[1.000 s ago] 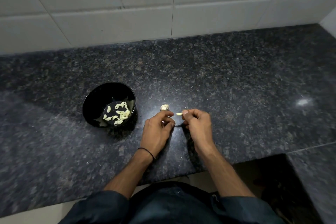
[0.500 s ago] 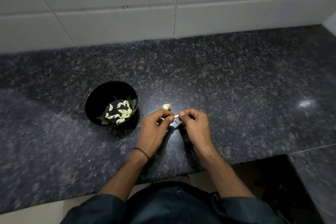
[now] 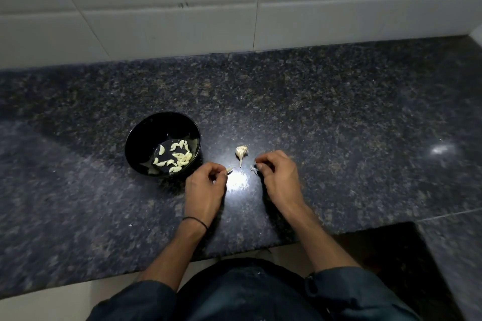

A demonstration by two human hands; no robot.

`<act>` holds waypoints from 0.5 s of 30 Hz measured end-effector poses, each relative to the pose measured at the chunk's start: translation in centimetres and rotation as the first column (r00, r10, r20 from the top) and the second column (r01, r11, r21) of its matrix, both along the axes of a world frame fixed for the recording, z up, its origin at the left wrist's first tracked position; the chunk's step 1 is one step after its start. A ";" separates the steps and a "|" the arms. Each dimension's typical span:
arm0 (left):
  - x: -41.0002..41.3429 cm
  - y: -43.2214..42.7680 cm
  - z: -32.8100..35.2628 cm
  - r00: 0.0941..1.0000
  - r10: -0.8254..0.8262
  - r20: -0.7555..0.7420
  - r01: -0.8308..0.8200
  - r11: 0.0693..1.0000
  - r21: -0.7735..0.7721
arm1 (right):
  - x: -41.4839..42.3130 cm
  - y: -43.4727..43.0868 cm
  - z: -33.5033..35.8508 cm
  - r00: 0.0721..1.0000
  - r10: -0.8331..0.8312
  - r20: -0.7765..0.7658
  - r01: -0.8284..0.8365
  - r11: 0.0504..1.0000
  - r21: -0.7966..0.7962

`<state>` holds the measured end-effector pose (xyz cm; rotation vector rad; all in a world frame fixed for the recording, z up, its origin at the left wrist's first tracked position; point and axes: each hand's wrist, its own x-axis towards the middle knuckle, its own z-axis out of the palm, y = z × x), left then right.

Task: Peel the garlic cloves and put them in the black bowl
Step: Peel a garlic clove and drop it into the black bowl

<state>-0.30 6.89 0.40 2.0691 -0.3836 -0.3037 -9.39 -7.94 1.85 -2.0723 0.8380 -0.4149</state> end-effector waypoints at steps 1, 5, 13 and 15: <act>0.0 0.0 0.0 1.000 0.006 0.011 -0.006 1.000 0.021 | 0.2 0.0 -0.3 0.999 0.034 -0.007 -0.034 0.999 -0.036; 0.0 -0.1 0.1 0.999 0.006 0.038 -0.009 0.996 0.083 | 0.7 0.0 -1.2 0.988 0.148 -0.054 -0.155 0.973 -0.173; -0.2 0.3 0.1 0.998 -0.004 0.056 0.000 0.998 0.070 | -0.9 0.5 -2.1 0.948 0.285 -0.141 -0.318 0.859 -0.402; -0.4 0.6 0.1 0.999 -0.006 0.049 0.003 0.998 0.055 | -1.3 0.7 -2.3 0.950 0.277 -0.144 -0.312 0.854 -0.416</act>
